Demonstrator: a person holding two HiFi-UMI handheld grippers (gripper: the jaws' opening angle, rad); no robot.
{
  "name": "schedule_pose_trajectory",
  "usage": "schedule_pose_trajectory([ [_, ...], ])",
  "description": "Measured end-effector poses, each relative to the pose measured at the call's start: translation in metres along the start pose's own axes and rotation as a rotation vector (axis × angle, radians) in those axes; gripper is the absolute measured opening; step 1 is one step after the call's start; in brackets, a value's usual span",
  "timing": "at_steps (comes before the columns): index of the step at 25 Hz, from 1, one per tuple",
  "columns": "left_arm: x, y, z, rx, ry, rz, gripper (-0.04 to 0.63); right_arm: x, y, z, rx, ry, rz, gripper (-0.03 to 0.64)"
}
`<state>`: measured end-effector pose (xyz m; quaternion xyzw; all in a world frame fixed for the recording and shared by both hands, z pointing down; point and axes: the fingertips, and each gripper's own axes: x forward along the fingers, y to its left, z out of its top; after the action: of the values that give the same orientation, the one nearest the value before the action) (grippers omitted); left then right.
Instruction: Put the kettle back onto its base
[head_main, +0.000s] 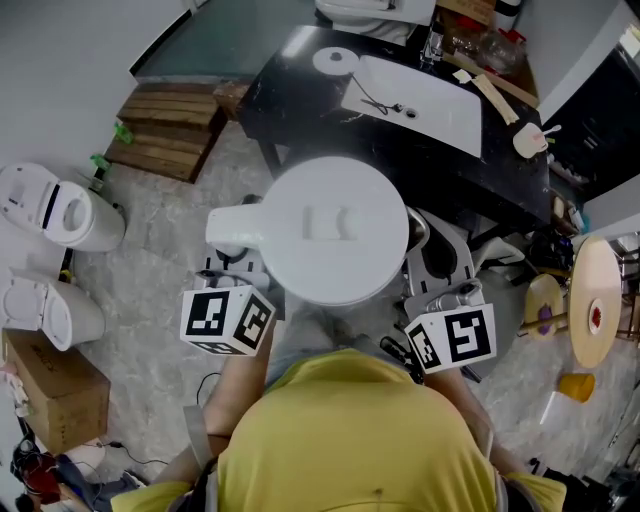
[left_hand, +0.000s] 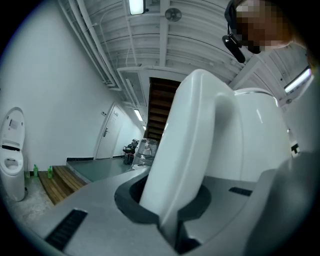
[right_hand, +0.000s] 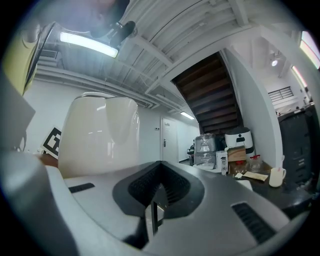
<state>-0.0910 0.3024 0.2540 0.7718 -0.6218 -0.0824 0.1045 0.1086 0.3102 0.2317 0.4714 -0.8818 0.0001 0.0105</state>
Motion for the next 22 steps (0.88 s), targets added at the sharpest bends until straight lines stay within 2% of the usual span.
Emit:
schedule_pose_trajectory([
  [11,0.087,0.064,0.013,0.016,0.015,-0.035,0.032,0.095,-0.019,-0.001,0.007,-0.014,-0.067,0.015],
  [22,0.156,0.104,0.029,0.022,-0.009,-0.056,0.034,0.127,-0.048,-0.008,0.009,0.018,-0.176,0.015],
])
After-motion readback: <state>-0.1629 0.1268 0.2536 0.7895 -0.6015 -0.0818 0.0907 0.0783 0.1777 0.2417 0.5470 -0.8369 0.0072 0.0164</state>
